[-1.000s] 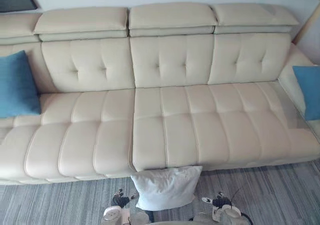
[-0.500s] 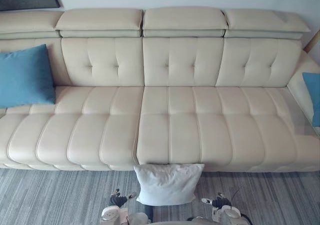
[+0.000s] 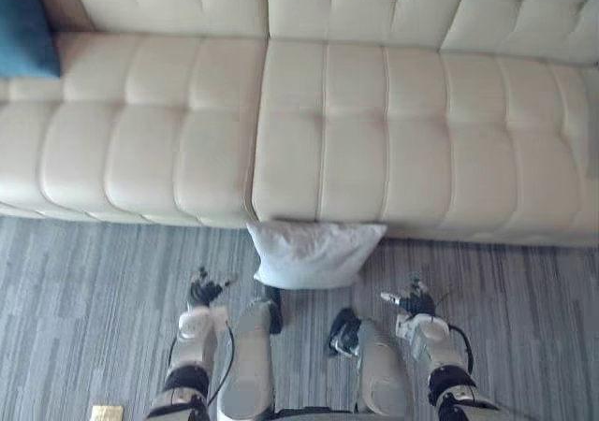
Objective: Pick up cushions and gather them together orderly.
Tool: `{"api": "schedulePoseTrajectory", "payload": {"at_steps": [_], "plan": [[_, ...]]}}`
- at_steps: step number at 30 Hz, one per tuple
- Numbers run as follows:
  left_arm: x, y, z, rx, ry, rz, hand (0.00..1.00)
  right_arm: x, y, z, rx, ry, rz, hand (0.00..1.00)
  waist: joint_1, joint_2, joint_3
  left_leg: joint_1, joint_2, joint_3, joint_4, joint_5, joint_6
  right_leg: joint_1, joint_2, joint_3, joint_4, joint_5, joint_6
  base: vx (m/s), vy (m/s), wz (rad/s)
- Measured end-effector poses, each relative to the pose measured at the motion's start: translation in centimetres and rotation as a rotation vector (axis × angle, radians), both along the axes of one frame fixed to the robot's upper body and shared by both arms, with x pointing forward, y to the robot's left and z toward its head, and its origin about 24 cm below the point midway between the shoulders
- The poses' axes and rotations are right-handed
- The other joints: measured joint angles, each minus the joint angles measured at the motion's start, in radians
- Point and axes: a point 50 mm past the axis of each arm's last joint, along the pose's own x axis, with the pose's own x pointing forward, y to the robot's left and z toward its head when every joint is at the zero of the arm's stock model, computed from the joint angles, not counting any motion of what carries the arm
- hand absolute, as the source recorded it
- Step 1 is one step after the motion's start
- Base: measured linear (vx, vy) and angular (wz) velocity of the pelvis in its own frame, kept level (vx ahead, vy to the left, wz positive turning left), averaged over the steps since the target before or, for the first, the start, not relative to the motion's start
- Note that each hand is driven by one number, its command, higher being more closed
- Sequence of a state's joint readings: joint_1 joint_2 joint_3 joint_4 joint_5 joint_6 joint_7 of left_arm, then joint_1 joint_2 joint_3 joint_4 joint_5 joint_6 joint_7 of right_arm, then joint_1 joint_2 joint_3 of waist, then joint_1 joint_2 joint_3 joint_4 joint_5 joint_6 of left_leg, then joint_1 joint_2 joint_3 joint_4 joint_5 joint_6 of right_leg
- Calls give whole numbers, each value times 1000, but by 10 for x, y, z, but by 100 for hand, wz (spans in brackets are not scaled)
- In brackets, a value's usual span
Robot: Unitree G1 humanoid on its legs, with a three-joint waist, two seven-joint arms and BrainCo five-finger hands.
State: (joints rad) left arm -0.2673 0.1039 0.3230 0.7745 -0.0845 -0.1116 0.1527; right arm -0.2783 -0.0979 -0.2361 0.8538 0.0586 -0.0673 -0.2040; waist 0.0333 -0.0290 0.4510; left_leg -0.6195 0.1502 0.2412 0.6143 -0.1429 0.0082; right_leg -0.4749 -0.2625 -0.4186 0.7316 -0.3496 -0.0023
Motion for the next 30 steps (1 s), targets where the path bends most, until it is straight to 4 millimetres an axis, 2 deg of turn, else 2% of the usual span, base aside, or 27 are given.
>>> {"api": "schedulePoseTrajectory", "payload": {"at_steps": [3, 6, 8, 13, 15, 19, 21, 24, 25, 26, 30], "plan": [[20, 12, 29, -8, -123, 55, 0, 26, -7, 33, 12, -148, -58, 0, -5, 1, 61, -107, 22, -1, 71, -9, -3, -108, -2, 13, 66, -8, -17, -59, 13, -13], [40, 19, 57, 7, -222, 74, 0, 49, -15, 69, -13, -280, -96, 0, -9, 0, 69, -250, 38, -12, 161, -14, 16, -245, -13, 23, 159, -23, -33, -49, 15, -3], [55, 18, 83, 21, -312, 77, 0, 65, -16, 95, -23, -371, -98, 0, -12, 0, 85, -326, 48, -22, 218, -21, 25, -318, -21, 28, 217, -32, -38, -57, 18, 0], [77, 11, 132, 35, -486, 53, 0, 92, -6, 149, -33, -553, -78, 0, -18, 0, 90, -469, 61, -32, 288, -30, 26, -464, -23, 50, 295, -49, -49, -104, 8, -5], [86, 3, 154, 38, -554, 29, 0, 101, 2, 171, -32, -624, -60, 0, -18, 1, 90, -530, 65, -34, 299, -28, 28, -526, -24, 53, 313, -54, -42, -104, -7, -6], [96, -18, 179, 10, -647, -13, 0, 113, 22, 195, -4, -690, -14, 0, -18, 2, 91, -604, 64, -32, 316, -15, 29, -609, -35, 60, 344, -49, -51, -68, -23, -1], [103, -31, 193, 0, -681, -37, 0, 119, 43, 209, 24, -729, 38, 0, -19, 3, 95, -636, 64, -33, 319, -7, 32, -644, -35, 62, 353, -41, -65, -42, -33, 0], [110, -50, 212, -33, -733, -67, 0, 125, 65, 226, 67, -775, 71, 0, -21, 2, 97, -673, 67, -38, 336, -1, 39, -679, -36, 64, 375, -41, -66, -33, -35, 1], [112, -55, 218, -39, -750, -69, 100, 127, 67, 232, 71, -786, 67, 0, -24, 2, 98, -680, 66, -38, 338, -1, 40, -688, -37, 65, 380, -41, -65, -43, -33, 0], [114, -62, 225, -44, -767, -88, 100, 129, 67, 236, 73, -793, 64, 100, -24, 2, 99, -686, 66, -38, 339, 0, 40, -695, -37, 66, 382, -41, -65, -50, -24, 0], [118, -69, 245, -55, -812, -60, 100, 134, 63, 252, 101, -821, 18, 100, -31, 2, 99, -722, 63, -39, 327, 10, 32, -735, -36, 68, 381, -40, -66, -53, -11, 0]]}}
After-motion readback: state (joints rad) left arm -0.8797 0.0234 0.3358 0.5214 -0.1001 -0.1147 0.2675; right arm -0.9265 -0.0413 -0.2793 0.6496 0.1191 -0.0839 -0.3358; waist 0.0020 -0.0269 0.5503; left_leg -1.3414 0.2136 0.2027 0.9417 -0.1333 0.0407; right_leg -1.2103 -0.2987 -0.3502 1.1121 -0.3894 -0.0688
